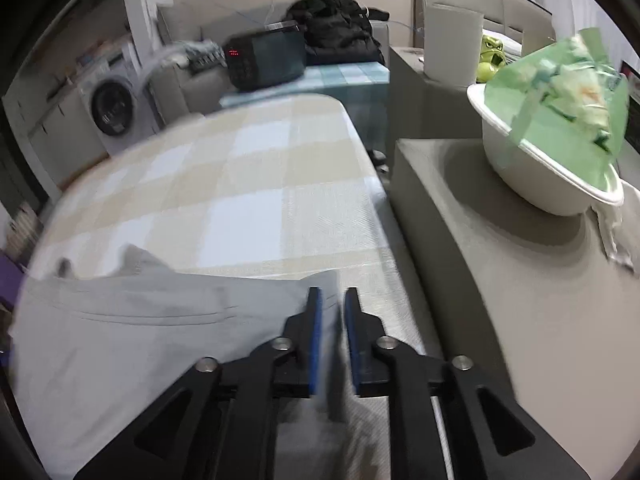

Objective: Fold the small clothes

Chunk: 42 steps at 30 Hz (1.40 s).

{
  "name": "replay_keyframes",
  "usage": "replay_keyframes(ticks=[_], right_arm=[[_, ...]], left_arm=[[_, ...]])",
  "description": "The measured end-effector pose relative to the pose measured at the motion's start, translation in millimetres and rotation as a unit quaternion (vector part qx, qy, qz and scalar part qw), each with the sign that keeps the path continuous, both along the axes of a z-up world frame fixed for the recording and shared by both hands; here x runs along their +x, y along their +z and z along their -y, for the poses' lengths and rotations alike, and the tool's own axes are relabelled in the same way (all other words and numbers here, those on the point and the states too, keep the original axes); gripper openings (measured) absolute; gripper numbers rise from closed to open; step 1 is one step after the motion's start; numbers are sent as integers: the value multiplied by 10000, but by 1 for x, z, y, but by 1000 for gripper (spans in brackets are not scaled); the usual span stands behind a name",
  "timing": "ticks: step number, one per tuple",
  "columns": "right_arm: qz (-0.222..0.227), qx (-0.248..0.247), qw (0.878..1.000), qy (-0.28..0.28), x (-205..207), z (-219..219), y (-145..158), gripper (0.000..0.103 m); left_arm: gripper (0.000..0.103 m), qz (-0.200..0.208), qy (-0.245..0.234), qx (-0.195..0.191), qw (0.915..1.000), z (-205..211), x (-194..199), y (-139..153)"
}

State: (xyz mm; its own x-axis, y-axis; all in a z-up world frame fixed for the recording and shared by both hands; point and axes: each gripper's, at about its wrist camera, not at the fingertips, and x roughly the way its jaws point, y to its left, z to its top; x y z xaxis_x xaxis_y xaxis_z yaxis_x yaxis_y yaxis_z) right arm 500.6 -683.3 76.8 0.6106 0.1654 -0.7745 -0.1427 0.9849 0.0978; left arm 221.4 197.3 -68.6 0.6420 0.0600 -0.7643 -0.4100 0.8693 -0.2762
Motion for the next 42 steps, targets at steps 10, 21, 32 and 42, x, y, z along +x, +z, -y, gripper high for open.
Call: replay_keyframes(ticks=[10, 21, 32, 42], right_arm=[[597, 1224, 9847, 1085, -121, -37, 44, 68], [249, 1449, 9688, 1995, -187, -108, 29, 69], [-136, 1346, 9409, 3104, -216, -232, 15, 72], [-1147, 1088, 9393, 3045, -165, -361, 6, 72]], left_arm=[[82, -4, -224, -643, 9977, -18, -56, 12], [3, 24, -791, -1479, 9858, 1, -52, -20], [2, 609, -1064, -875, 9886, 40, -66, 34], [3, 618, -802, -1284, 9865, 26, -75, 18]])
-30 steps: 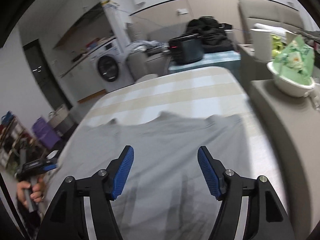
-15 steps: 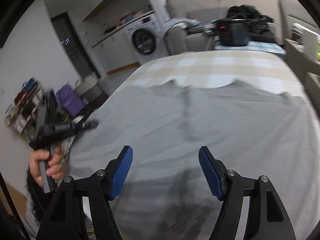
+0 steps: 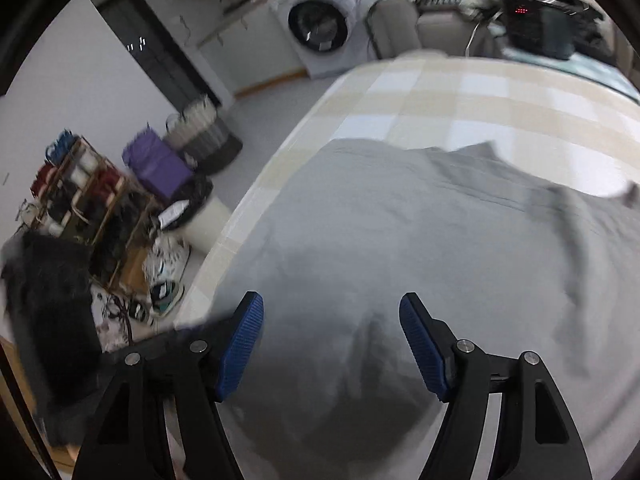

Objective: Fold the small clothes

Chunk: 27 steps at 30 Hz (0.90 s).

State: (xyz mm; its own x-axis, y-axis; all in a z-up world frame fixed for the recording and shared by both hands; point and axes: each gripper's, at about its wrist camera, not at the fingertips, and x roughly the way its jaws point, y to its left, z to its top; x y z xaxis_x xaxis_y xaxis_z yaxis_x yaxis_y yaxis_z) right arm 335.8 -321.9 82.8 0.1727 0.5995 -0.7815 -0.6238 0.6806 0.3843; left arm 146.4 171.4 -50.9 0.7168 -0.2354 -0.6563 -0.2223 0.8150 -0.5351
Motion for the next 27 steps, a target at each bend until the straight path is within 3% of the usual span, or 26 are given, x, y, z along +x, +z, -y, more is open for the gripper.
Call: replay_keyframes(ticks=[3, 7, 10, 12, 14, 19, 23, 27], right_arm=[[-20, -233, 9997, 98, 8, -33, 0, 72], [51, -227, 9997, 112, 13, -36, 5, 72], [165, -208, 9996, 113, 4, -26, 10, 72], [169, -183, 9995, 196, -5, -16, 11, 72], [187, -170, 9993, 258, -14, -10, 11, 72], [183, -118, 9996, 194, -23, -1, 11, 72], [179, -271, 9994, 109, -18, -3, 9, 72], [119, -468, 9987, 176, -13, -16, 6, 72]], left_arm=[[3, -99, -5, -54, 9999, -4, 0, -6], [9, -587, -23, 173, 9981, -18, 0, -17], [27, -761, 24, -6, 9971, -36, -10, -23], [50, -762, 76, -29, 9971, -46, -19, -24], [54, -740, -37, -162, 9971, -53, -26, -28], [53, -510, -720, -982, 9912, -48, -23, -39], [10, -366, -856, -1367, 9862, -41, -15, -54], [10, -27, -814, -1480, 9856, -45, -21, -48]])
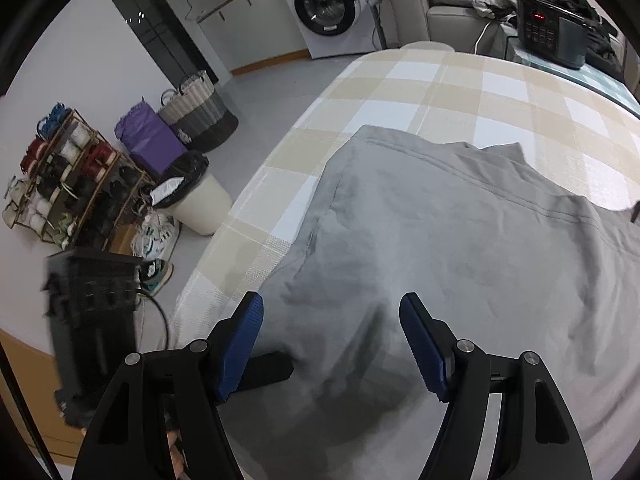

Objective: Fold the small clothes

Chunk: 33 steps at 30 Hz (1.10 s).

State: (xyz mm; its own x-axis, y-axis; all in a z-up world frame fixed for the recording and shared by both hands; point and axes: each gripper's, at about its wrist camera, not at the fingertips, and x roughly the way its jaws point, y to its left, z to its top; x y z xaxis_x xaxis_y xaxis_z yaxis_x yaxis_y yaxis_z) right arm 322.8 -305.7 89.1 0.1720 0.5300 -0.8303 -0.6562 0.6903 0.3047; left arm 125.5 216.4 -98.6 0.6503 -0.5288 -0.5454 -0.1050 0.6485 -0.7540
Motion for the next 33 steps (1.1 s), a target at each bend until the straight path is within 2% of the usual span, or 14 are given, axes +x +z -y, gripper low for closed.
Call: replay_keyframes(ticks=[5, 9, 12, 14, 16, 17, 18, 19, 21, 24, 25, 27, 29, 33], right_arm=[[-205, -376, 9987, 263, 2, -34, -10, 72], [-404, -809, 9946, 503, -1, -65, -25, 77], [-251, -1227, 9907, 532, -3, -79, -36, 76], [115, -1450, 9876, 590, -7, -82, -37, 62], [424, -1644, 9840, 541, -8, -79, -36, 31], [463, -1644, 9839, 527, -7, -76, -35, 26], [462, -1597, 9847, 528, -5, -73, -34, 15], [490, -1520, 9858, 525, -2, -67, -32, 8], [542, -1271, 9893, 473, 1, -55, -27, 7], [525, -626, 9960, 356, 4, -29, -16, 6], [436, -397, 9979, 271, 7, -18, -12, 6], [262, 26, 9995, 155, 11, -5, -6, 6], [13, 321, 9995, -22, 19, 10, -3, 6], [-465, 859, 9949, -242, 38, 26, -2, 6]], left_arm=[[10, 153, -30, 323, 9994, 7, -4, 16], [10, 113, -61, 360, 9993, 10, -3, 16], [10, 113, -81, 396, 9991, 14, -3, 18], [10, 131, -98, 390, 9991, 21, -1, 18], [10, 131, -101, 356, 9992, 21, -1, 19], [10, 142, -125, 334, 9993, 21, -2, 20], [10, 157, -137, 323, 9993, 22, -3, 19], [10, 189, -153, 314, 9992, 22, -4, 21], [10, 252, -190, 328, 9990, 23, -6, 25], [13, 460, -325, 322, 9979, 22, -13, 35], [15, 517, -380, 295, 9975, 21, -16, 38], [34, 675, -432, 130, 9967, 14, -22, 45], [44, 907, -254, -39, 9955, 1, -31, 51], [46, 790, 6, -15, 9969, -10, -32, 47]])
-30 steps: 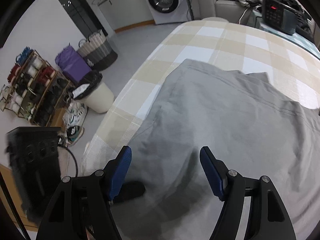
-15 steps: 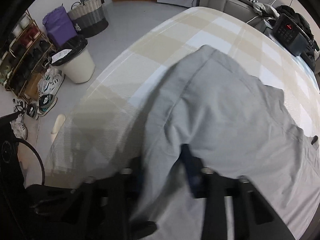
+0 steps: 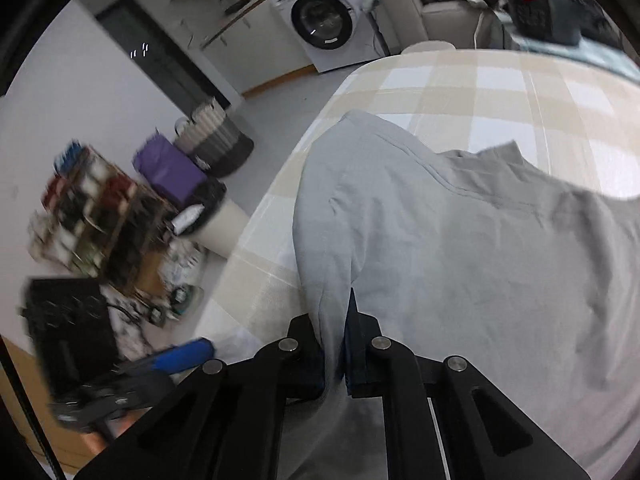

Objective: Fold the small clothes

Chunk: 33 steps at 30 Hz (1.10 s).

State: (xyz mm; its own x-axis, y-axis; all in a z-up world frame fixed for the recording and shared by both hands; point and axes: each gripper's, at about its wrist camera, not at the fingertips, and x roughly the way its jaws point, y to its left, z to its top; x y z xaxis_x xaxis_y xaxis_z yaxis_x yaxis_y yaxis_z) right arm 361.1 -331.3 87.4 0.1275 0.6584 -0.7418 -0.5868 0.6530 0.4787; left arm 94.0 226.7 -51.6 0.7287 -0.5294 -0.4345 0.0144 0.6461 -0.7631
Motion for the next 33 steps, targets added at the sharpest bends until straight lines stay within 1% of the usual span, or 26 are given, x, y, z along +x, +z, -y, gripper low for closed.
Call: replay_keyframes(ticks=[3, 7, 8, 9, 10, 12, 14, 15, 16, 20, 21, 23, 24, 26, 27, 28, 29, 30, 32, 33], right_arm=[[-93, 161, 9998, -64, 3, 4, 0, 7], [-109, 369, 9991, -164, 1, 11, 1, 6], [-107, 452, 9987, -198, 0, 13, 2, 6], [-108, 527, 9983, -224, 1, 16, 3, 6], [-122, 618, 9977, -264, 2, 22, 6, 6], [-127, 802, 9961, -339, 3, 36, 12, 6], [-71, 1042, 9932, -508, 4, 66, 24, 6], [-50, 1115, 9921, -581, 4, 77, 29, 6], [-41, 1245, 9897, -698, 6, 98, 36, 6], [30, 1602, 9800, -1181, 6, 182, 55, 6], [59, 1684, 9766, -1333, 6, 209, 60, 6], [161, 1749, 9713, -1604, 2, 252, 65, 6], [229, 1670, 9684, -1837, 0, 279, 64, 7], [245, 1558, 9631, -2183, -2, 319, 56, 8], [210, 1512, 9582, -2418, -3, 339, 46, 13], [173, 1356, 9538, -2676, -1, 358, 34, 19], [39, 1180, 9513, -2849, 3, 373, 19, 23], [-144, 1129, 9500, -2909, 7, 381, 8, 28], [-834, 1300, 9405, -3026, 14, 403, -26, 30], [-1042, 1395, 9378, -3004, 13, 408, -35, 39]], left_arm=[[46, -190, -162, -115, 9996, 7, 7, -11], [46, -118, -575, -292, 9978, 31, 18, -16], [46, -103, -625, -253, 9977, 40, 19, -13], [46, -124, -638, -116, 9978, 45, 20, -10], [46, -146, -615, -35, 9980, 46, 30, -10], [46, -170, -501, 51, 9986, 43, 32, -6], [46, -187, -365, 142, 9991, 43, 34, -4], [46, -236, -279, 251, 9990, 42, 35, -3], [46, -309, -195, 354, 9987, 41, 35, -4], [46, -393, -154, 423, 9982, 40, 35, -7], [46, -409, -163, 445, 9980, 38, 33, -7], [46, -450, -210, 524, 9974, 45, 36, -7], [46, -463, -238, 554, 9971, 49, 38, -7], [46, -481, -313, 633, 9963, 61, 44, -6], [46, -497, -345, 679, 9959, 67, 47, -5], [46, -517, -401, 721, 9952, 77, 51, -5], [46, -527, -441, 737, 9949, 84, 56, -5], [46, -537, -501, 757, 9944, 94, 60, -5], [46, -580, -657, 808, 9929, 118, 71, -5], [46, -584, -745, 815, 9922, 130, 74, -5]])
